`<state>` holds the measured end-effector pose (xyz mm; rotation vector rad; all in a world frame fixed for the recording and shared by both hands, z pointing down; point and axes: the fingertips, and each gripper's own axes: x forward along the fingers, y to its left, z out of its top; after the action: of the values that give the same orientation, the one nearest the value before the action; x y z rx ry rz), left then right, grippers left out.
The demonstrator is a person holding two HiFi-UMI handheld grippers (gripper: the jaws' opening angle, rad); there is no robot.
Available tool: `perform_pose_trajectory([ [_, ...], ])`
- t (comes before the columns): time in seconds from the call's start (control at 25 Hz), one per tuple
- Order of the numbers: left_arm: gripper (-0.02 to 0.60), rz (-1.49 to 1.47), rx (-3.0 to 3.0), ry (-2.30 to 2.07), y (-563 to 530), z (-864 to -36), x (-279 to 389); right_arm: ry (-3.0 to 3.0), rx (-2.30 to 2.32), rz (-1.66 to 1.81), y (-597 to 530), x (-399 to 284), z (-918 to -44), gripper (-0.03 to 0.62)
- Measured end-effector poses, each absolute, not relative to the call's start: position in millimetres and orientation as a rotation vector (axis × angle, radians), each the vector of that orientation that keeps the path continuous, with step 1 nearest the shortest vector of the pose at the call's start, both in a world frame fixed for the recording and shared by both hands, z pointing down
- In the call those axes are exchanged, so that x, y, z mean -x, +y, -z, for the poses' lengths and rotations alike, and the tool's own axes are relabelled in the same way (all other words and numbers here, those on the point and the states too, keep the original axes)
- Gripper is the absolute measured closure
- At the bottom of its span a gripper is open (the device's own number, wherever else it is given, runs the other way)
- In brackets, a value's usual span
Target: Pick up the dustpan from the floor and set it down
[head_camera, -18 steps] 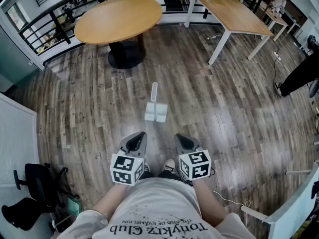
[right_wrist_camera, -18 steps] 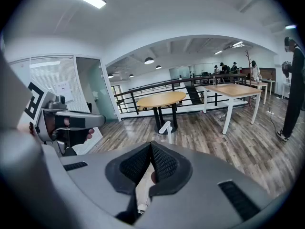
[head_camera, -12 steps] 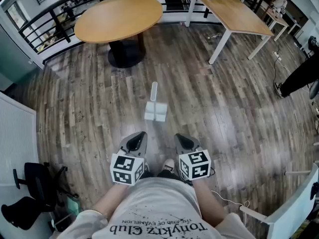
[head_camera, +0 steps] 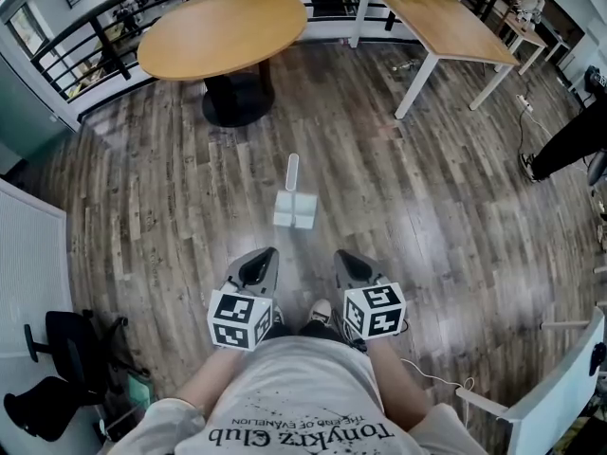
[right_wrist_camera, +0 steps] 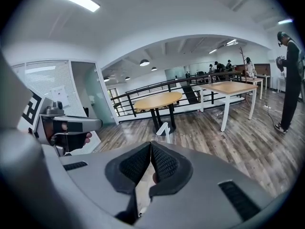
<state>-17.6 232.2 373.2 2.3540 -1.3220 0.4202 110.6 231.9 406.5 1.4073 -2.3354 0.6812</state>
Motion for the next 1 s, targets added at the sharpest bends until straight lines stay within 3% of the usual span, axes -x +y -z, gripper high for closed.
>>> perform_pose_trajectory([
  [1.0, 0.558, -0.408, -2.405, -1.229, 213, -379, 100, -2.261, -1.472, -0.657, 211, -40, -411, 0.568],
])
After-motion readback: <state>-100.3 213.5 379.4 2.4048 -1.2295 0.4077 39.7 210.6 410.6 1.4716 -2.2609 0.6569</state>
